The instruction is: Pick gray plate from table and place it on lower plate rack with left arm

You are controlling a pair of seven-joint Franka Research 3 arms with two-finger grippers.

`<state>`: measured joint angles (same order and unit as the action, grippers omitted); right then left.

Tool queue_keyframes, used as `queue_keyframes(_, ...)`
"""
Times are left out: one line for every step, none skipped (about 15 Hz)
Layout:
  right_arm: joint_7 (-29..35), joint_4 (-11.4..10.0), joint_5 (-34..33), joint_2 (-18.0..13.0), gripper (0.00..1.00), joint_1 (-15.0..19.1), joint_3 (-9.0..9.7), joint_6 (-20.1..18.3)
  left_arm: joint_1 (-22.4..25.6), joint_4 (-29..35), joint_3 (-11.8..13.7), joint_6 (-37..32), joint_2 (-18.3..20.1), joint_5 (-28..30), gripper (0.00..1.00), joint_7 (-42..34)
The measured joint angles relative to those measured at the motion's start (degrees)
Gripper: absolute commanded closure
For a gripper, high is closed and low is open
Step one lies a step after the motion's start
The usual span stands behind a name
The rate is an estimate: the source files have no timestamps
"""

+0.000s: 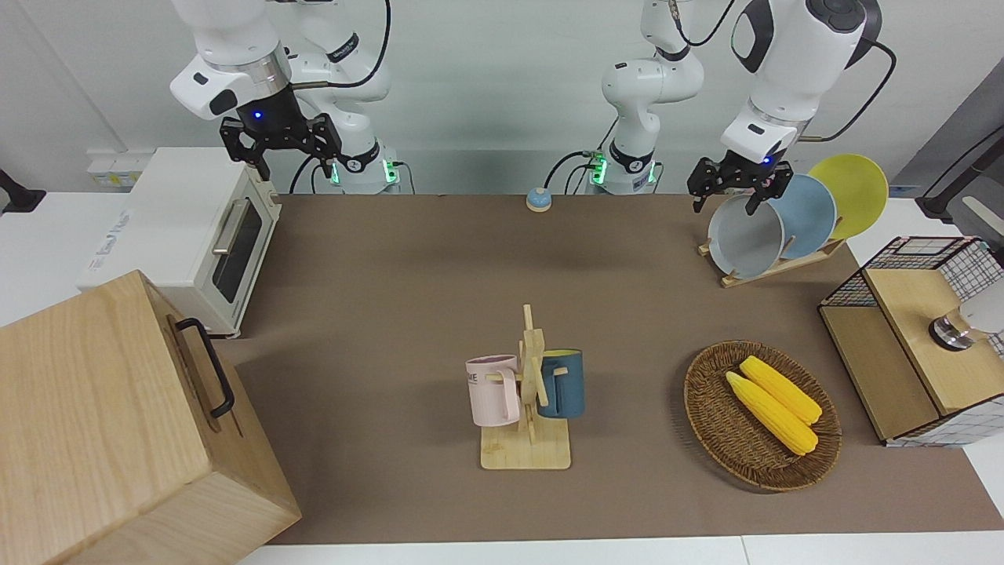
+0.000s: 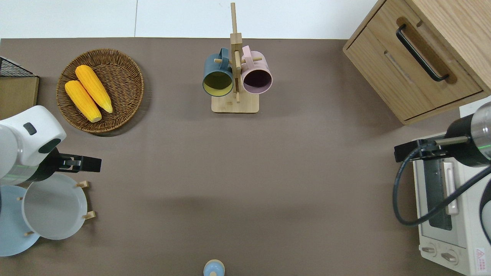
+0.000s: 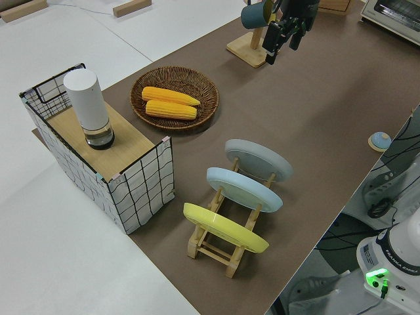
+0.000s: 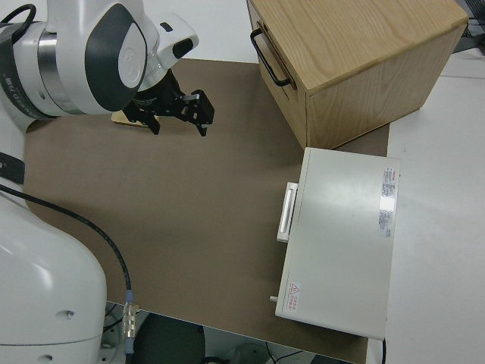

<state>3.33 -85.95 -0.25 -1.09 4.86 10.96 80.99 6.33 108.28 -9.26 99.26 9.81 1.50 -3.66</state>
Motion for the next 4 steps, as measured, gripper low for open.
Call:
queue_keyframes(0.0, 0.0, 0.0, 0.0, 0.013, 0.0, 0.0, 0.0, 0.0, 0.0, 0.0, 0.0, 0.1, 0.0, 0.01, 0.0)
queue_keyframes(0.0, 0.0, 0.0, 0.0, 0.011, 0.0, 0.0, 0.0, 0.0, -0.1, 0.1, 0.0, 0.1, 0.0, 0.01, 0.0)
queue_keyframes(0.0, 0.0, 0.0, 0.0, 0.011, 0.0, 0.0, 0.0, 0.0, -0.1, 0.3, -0.1, 0.1, 0.0, 0.01, 0.0)
queue_keyframes(0.0, 0.0, 0.0, 0.0, 0.011, 0.0, 0.0, 0.0, 0.0, -0.2, 0.4, -0.1, 0.1, 0.0, 0.01, 0.0)
